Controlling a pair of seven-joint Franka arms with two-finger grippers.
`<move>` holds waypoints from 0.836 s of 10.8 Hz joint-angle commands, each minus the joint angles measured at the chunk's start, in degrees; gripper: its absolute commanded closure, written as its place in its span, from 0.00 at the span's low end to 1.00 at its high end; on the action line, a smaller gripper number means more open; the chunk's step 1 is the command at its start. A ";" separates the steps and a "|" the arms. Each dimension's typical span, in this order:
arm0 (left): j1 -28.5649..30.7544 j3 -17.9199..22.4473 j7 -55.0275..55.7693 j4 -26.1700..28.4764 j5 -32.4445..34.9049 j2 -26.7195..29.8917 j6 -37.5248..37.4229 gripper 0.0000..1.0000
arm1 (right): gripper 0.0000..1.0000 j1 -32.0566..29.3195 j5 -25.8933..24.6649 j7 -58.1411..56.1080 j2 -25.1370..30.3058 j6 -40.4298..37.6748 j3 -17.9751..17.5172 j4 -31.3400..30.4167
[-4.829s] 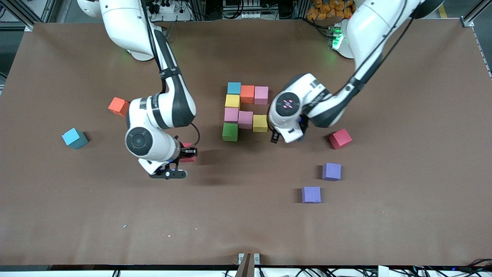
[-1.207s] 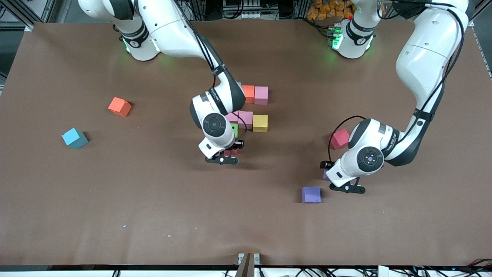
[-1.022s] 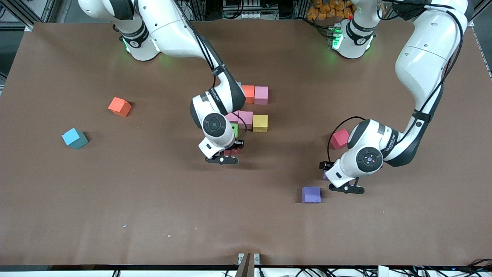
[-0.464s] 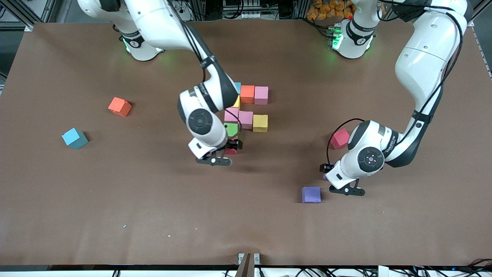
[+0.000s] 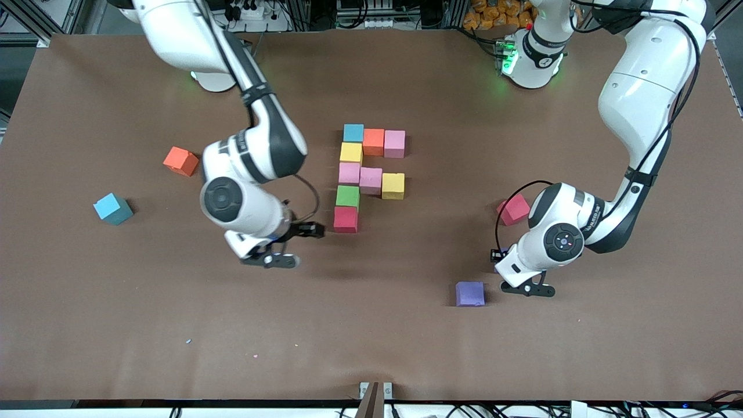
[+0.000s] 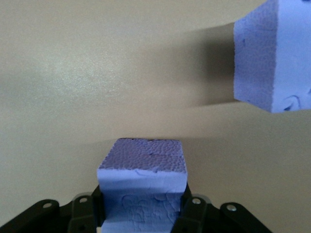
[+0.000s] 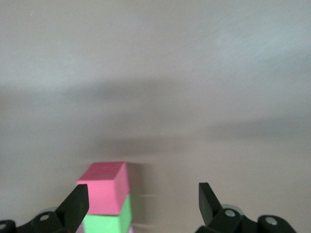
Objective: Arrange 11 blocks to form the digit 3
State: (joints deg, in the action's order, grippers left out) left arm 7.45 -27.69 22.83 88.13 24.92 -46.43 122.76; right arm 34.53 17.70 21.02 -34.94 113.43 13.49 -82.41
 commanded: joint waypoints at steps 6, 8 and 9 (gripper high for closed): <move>-4.72 -3.59 32.74 -0.51 -2.49 2.93 -4.89 1.00 | 0.00 -22.90 -19.25 -0.63 2.95 -0.14 -22.61 -2.23; -8.22 -5.53 51.08 -0.68 -3.21 3.01 -4.89 1.00 | 0.00 -25.13 -20.33 -5.87 2.95 -0.49 -23.87 -2.23; -10.94 -5.62 62.14 -1.03 -3.38 2.58 -4.89 1.00 | 0.00 -25.56 -20.33 -7.56 2.86 -0.58 -23.60 -2.32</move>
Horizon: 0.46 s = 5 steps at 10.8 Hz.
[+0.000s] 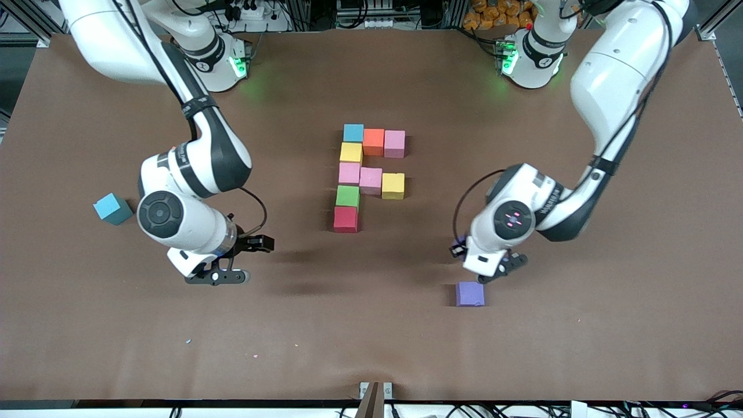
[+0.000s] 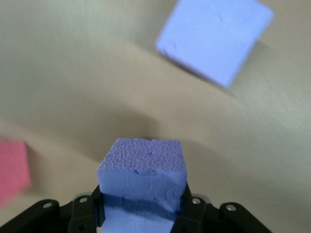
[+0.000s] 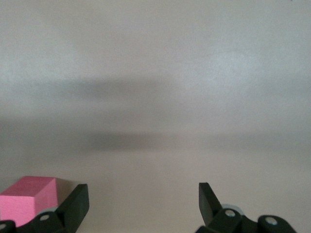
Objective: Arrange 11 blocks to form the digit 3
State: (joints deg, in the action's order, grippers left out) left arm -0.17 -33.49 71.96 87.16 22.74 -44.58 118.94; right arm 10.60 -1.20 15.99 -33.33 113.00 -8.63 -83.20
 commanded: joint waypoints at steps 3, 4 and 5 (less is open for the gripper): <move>-9.15 1.24 33.29 -4.53 -1.47 -0.06 -0.82 1.00 | 0.00 -3.56 -1.35 -5.51 1.34 -1.91 -1.56 -1.53; -10.02 1.24 37.86 -4.63 -1.64 -0.06 -0.38 1.00 | 0.00 -5.14 -1.35 -8.66 1.60 -2.69 -1.57 -1.70; -11.25 1.33 43.21 -4.72 -1.65 -0.76 0.23 1.00 | 0.00 -7.41 -1.18 -11.91 2.30 -4.96 -1.74 -1.88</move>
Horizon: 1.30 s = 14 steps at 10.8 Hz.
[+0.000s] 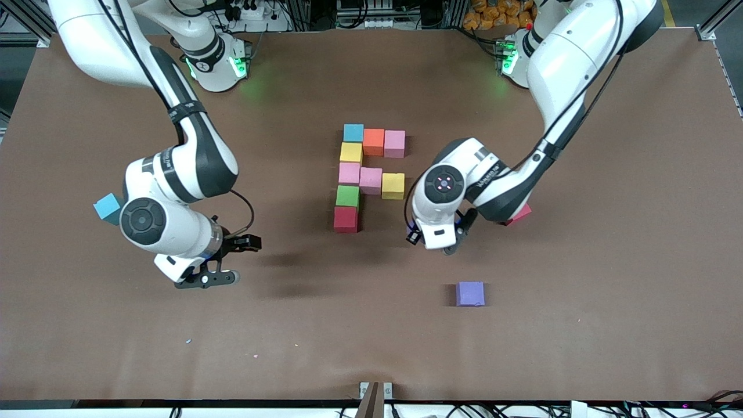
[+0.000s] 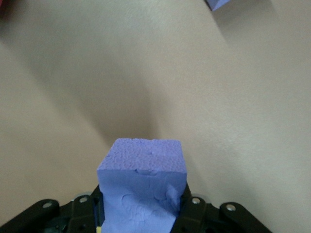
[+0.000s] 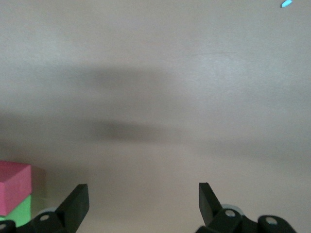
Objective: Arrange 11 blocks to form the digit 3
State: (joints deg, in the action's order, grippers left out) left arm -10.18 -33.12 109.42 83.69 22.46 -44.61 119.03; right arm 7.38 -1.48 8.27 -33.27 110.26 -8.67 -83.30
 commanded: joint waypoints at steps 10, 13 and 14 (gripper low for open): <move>-11.97 6.66 33.40 -8.37 -3.37 -8.30 6.57 0.99 | 0.00 -8.26 -0.36 -11.42 22.36 -8.39 -1.00 -13.82; -13.99 6.92 33.14 -8.80 -4.53 -8.39 6.83 0.98 | 0.00 -8.17 1.64 -18.70 24.57 -9.62 4.69 -13.38; -14.51 7.01 32.53 -8.81 -4.53 -8.65 6.92 0.98 | 0.00 -7.91 4.35 -19.77 25.01 -10.06 7.33 -13.21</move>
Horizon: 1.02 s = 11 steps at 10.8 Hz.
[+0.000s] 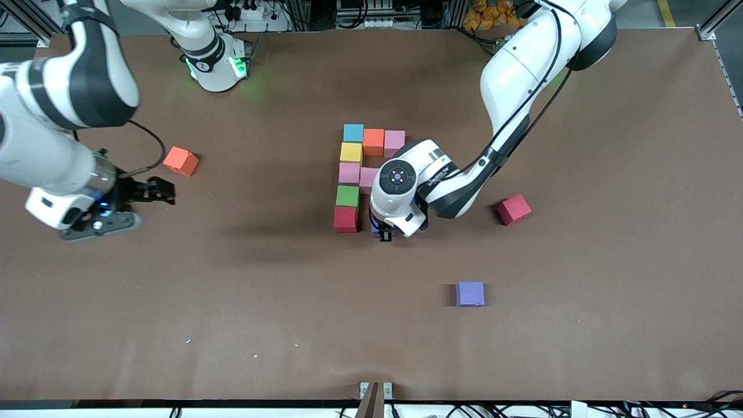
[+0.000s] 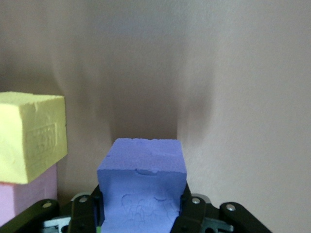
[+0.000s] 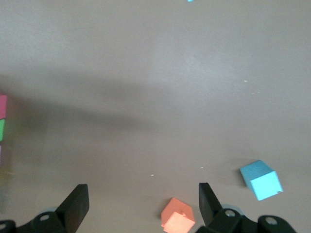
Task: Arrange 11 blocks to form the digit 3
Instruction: 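Place the purple cube by the cluster with the left gripper while the right reaches cyan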
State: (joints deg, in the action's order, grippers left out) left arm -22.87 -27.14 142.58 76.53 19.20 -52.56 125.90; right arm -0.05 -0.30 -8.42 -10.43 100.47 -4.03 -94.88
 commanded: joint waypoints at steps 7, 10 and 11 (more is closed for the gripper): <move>-2.17 0.95 -0.55 -1.82 -2.76 -2.54 5.48 0.98 | 0.00 -0.48 2.94 8.51 3.75 -4.84 5.08 6.11; -2.26 1.04 -0.37 -1.82 -2.86 -3.07 6.90 0.98 | 0.00 -0.83 0.92 7.90 7.69 -4.58 5.08 5.50; -2.26 1.04 -0.37 -1.82 -2.86 -3.16 6.91 0.98 | 0.00 -0.83 0.39 7.90 8.75 -3.88 5.08 4.45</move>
State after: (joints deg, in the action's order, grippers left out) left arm -24.45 -26.52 142.58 76.28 17.82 -54.72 132.50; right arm -0.16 1.41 -1.52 -4.63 96.35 1.67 -88.21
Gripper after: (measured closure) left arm 0.441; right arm 0.000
